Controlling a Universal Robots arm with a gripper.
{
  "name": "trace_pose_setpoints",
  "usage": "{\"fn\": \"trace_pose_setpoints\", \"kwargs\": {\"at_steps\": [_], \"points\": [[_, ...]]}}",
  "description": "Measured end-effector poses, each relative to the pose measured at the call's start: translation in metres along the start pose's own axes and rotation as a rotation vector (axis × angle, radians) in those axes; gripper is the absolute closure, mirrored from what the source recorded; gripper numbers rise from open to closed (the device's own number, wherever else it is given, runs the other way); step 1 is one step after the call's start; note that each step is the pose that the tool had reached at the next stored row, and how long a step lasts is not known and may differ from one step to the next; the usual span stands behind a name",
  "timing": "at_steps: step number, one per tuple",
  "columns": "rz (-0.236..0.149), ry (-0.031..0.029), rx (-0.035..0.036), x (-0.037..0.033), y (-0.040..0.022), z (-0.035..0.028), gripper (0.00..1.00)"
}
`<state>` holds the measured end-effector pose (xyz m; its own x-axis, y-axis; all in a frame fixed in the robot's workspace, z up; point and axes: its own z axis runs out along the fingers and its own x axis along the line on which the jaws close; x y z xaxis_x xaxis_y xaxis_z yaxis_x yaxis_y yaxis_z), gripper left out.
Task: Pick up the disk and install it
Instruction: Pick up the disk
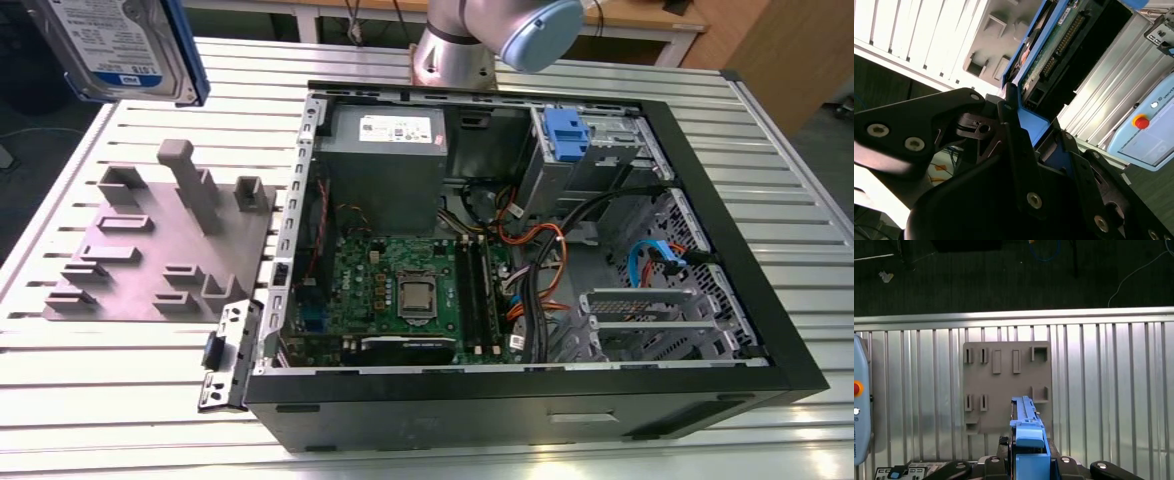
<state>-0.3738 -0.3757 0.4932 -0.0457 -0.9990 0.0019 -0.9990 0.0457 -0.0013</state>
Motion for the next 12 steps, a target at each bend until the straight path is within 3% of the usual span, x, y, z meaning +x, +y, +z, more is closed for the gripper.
{"fn": "trace_pose_setpoints", "kwargs": {"at_steps": [7,12], "points": [[0.000,0.0000,0.0000,0.0005,-0.0125,0.0000,0.63],[0.000,0.0001,-0.0001,0.0004,-0.0136,0.0000,0.63]]}}
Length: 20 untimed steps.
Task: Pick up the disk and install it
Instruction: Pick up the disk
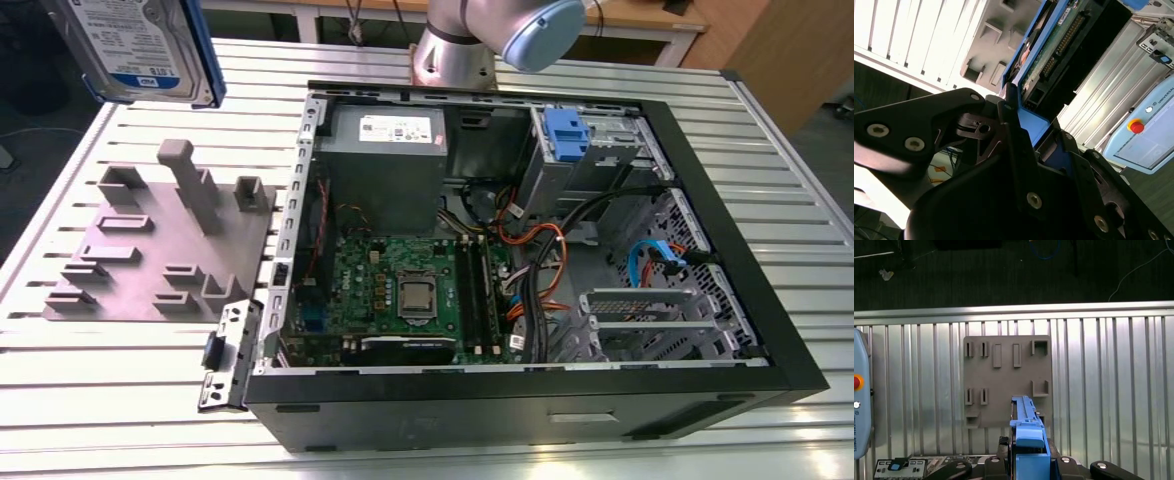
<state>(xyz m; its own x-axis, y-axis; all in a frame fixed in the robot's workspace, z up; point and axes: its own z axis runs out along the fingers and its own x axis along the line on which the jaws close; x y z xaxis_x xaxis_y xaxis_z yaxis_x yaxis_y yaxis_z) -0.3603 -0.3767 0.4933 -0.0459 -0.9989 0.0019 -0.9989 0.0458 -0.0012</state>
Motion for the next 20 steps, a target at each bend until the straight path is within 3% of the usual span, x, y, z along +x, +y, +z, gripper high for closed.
{"fn": "trace_pose_setpoints", "kwargs": {"at_steps": [12,20], "points": [[0.000,0.0000,0.0000,0.0054,-0.0007,0.0000,0.63],[0.000,0.0001,0.0000,0.0070,-0.0101,0.0001,0.63]]}}
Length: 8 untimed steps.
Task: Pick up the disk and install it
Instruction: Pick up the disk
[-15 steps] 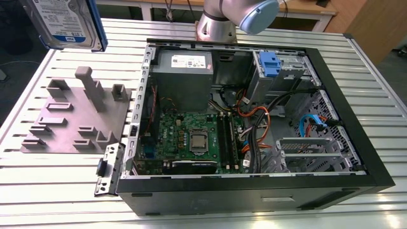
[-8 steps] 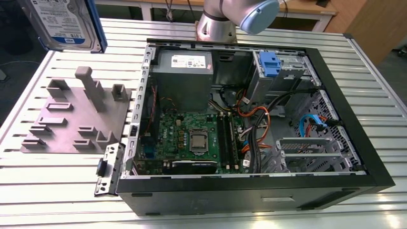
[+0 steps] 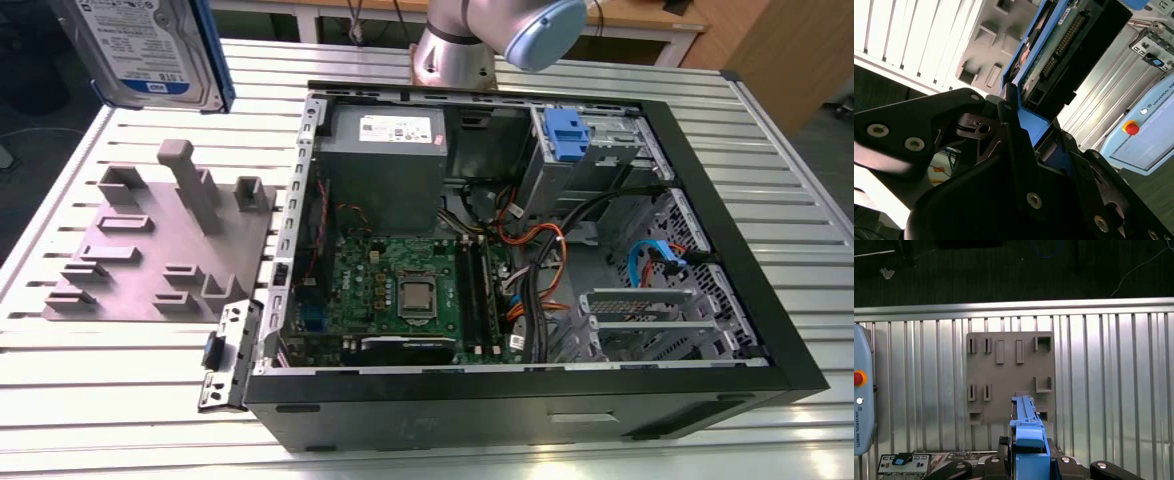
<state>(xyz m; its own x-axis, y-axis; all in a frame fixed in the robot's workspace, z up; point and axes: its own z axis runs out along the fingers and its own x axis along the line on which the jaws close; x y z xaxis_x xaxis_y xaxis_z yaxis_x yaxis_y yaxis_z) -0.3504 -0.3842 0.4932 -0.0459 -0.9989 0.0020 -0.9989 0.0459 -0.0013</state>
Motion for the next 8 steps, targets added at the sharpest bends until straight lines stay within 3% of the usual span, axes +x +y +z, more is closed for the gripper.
{"fn": "trace_pose_setpoints", "kwargs": {"at_steps": [8], "points": [[0.000,-0.0001,0.0001,0.0060,-0.0036,0.0003,0.63]]}}
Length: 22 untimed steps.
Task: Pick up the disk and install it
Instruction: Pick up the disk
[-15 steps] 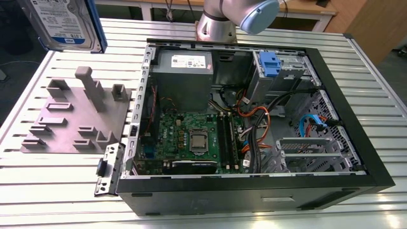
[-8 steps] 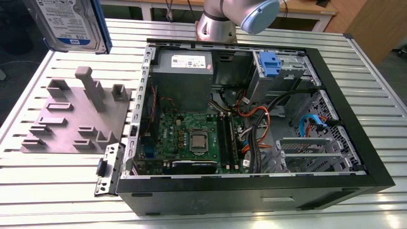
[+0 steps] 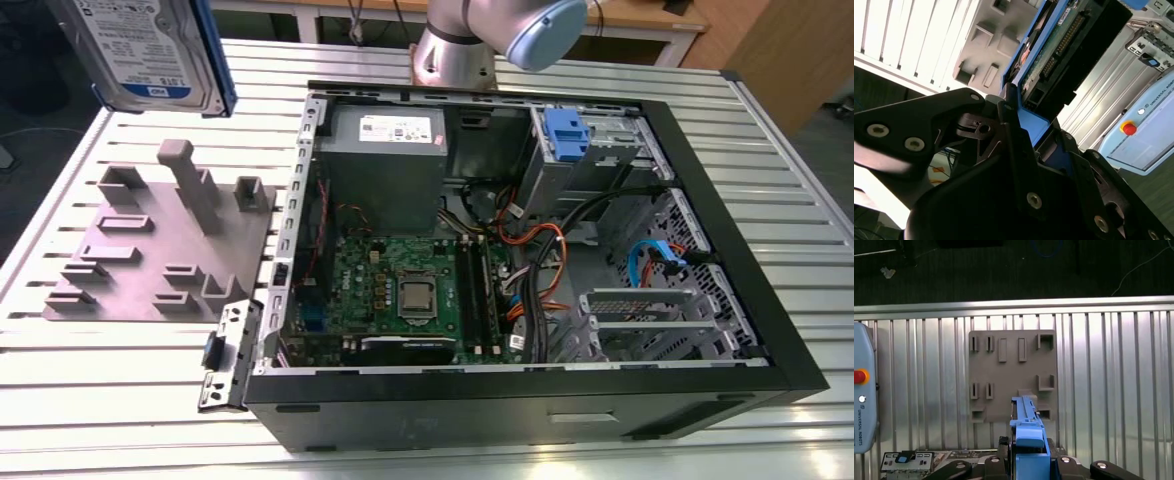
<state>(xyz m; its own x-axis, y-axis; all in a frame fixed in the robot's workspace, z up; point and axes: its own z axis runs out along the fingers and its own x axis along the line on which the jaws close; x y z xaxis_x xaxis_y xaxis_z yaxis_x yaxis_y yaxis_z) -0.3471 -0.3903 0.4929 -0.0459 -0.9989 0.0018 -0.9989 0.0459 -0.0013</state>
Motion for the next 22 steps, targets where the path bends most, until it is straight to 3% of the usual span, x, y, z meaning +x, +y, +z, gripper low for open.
{"fn": "trace_pose_setpoints", "kwargs": {"at_steps": [11,22], "points": [[0.000,0.0000,0.0000,0.0012,-0.0303,0.0004,0.63],[0.000,0.0002,-0.0002,0.0011,-0.0336,0.0002,0.63]]}}
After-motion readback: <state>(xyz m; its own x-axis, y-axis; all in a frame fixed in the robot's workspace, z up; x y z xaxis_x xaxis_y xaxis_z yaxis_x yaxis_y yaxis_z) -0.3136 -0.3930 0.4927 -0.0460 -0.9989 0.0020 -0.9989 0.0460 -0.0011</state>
